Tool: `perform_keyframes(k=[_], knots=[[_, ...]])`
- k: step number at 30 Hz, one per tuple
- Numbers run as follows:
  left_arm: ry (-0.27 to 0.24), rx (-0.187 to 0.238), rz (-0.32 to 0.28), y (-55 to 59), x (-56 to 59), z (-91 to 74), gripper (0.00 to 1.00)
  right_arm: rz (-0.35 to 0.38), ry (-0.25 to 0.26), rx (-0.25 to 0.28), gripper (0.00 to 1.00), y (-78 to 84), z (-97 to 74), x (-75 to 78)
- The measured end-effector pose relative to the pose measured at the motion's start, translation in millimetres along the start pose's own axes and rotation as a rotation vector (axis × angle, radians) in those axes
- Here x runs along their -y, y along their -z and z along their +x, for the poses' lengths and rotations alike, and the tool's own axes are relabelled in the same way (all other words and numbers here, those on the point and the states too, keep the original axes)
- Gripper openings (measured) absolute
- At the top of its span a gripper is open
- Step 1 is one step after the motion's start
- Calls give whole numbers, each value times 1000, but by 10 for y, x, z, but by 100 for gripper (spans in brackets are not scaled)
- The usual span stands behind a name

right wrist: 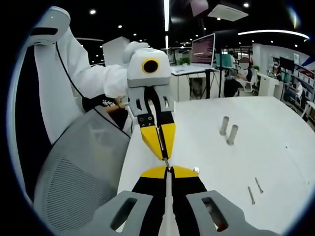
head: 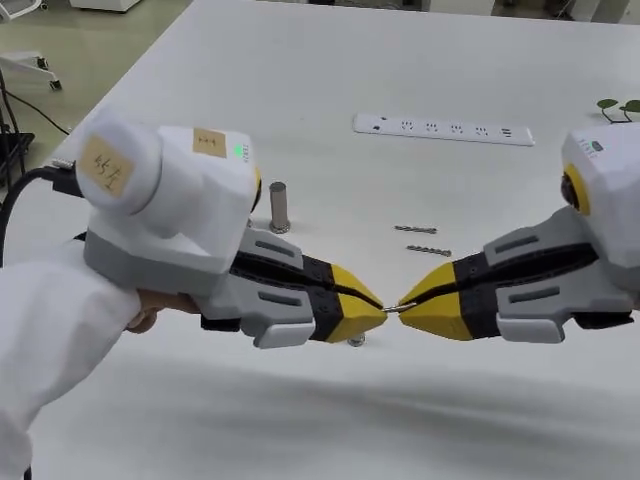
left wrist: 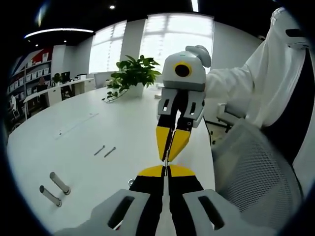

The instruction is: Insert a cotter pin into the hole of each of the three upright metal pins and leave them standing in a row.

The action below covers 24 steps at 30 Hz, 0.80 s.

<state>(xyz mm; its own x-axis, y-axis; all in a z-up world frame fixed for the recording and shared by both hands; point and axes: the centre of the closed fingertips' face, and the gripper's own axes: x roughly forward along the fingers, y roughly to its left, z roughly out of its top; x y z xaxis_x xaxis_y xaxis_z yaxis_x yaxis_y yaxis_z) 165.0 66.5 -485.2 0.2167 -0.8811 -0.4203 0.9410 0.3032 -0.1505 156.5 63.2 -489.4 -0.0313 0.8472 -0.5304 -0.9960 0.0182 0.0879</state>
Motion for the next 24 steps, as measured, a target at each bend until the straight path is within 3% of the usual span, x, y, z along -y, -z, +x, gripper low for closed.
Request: perform_keyframes(k=[7,13,19,24], knots=[[-17,11,-34,-23,-55,-14,1,10,7,22,0,-26,-14,7],[-42,8,4,-13,-100,-25,2,5,24,30,0,-25,-8,31],[-90,-5,4,52,-195,-37,16,2,35,21,0,20,-8,59],[-120,-2,-13,88,-270,-46,19,14,55,-4,0,111,8,114]])
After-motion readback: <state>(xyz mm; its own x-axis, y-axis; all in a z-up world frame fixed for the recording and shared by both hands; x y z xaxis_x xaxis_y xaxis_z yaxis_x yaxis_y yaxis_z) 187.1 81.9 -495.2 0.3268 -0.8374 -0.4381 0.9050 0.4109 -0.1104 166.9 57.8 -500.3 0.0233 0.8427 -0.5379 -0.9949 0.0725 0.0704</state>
